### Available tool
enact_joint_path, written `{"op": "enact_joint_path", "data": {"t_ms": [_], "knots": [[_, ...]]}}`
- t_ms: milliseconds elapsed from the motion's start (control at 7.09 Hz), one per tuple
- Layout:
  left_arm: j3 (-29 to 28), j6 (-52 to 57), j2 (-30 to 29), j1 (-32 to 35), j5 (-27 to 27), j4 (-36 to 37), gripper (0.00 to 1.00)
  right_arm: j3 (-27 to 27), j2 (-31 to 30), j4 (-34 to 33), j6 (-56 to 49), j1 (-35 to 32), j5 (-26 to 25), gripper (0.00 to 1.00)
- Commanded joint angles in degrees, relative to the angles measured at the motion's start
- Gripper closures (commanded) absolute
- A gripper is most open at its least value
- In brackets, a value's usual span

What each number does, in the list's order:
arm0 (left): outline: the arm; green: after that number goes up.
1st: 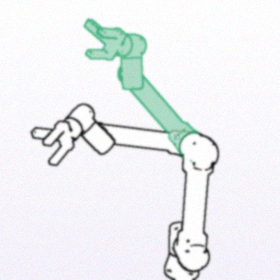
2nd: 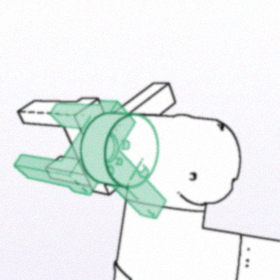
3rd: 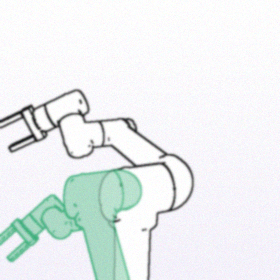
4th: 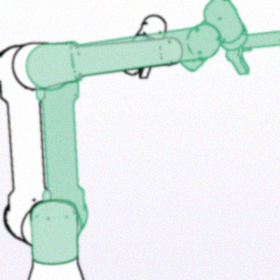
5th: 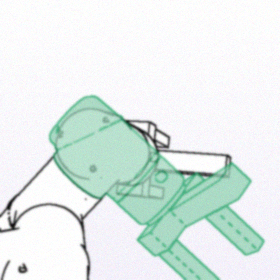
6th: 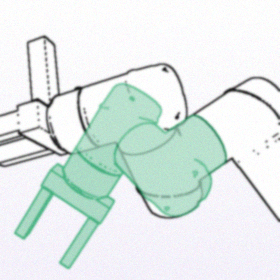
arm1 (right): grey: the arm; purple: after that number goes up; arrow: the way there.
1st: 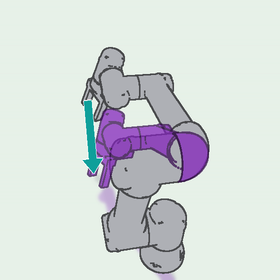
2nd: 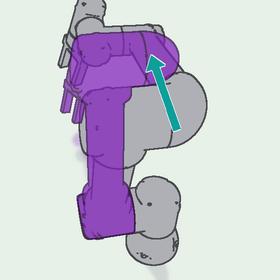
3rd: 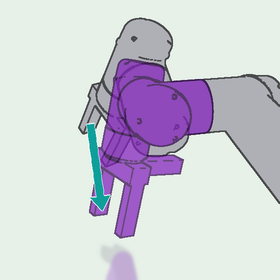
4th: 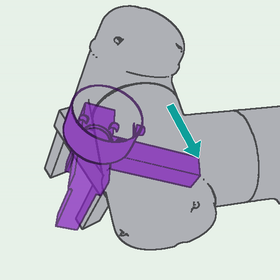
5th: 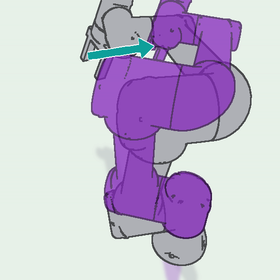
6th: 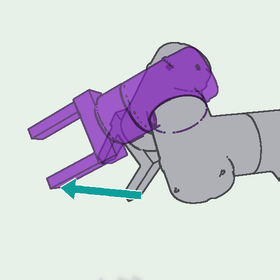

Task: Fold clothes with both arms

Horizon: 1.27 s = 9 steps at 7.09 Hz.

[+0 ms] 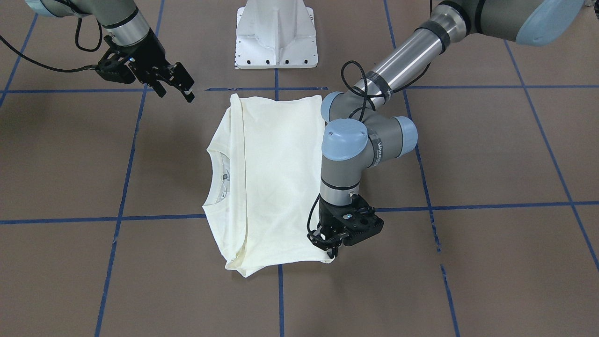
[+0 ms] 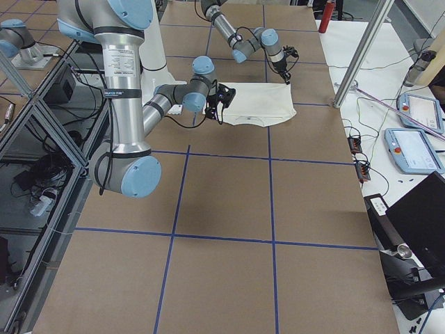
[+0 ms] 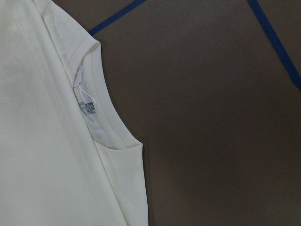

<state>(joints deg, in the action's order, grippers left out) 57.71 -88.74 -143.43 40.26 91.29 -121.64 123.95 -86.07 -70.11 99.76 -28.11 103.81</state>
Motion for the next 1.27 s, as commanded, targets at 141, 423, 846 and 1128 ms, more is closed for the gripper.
{"op": "enact_joint_path", "data": {"t_ms": [141, 423, 846, 1128], "knots": [[-0.93, 2.06, -0.1, 0.25, -0.23, -0.88, 0.53, -0.72, 0.12, -0.29, -0.35, 0.33, -0.09, 0.0], [0.9, 7.17, 0.08, 2.09, 1.77, -0.27, 0.0, -2.64, 1.25, -0.91, -2.01, 0.25, -0.01, 0.0], [20.85, 12.43, 9.35, 2.28, 8.73, 10.4, 0.0, -6.07, 16.14, -23.24, -9.22, 1.21, -0.27, 0.0], [38.28, 18.3, 17.62, 1.75, 9.95, 19.12, 0.0, -9.76, 19.71, -25.87, -12.9, 6.37, -4.9, 0.0]]}}
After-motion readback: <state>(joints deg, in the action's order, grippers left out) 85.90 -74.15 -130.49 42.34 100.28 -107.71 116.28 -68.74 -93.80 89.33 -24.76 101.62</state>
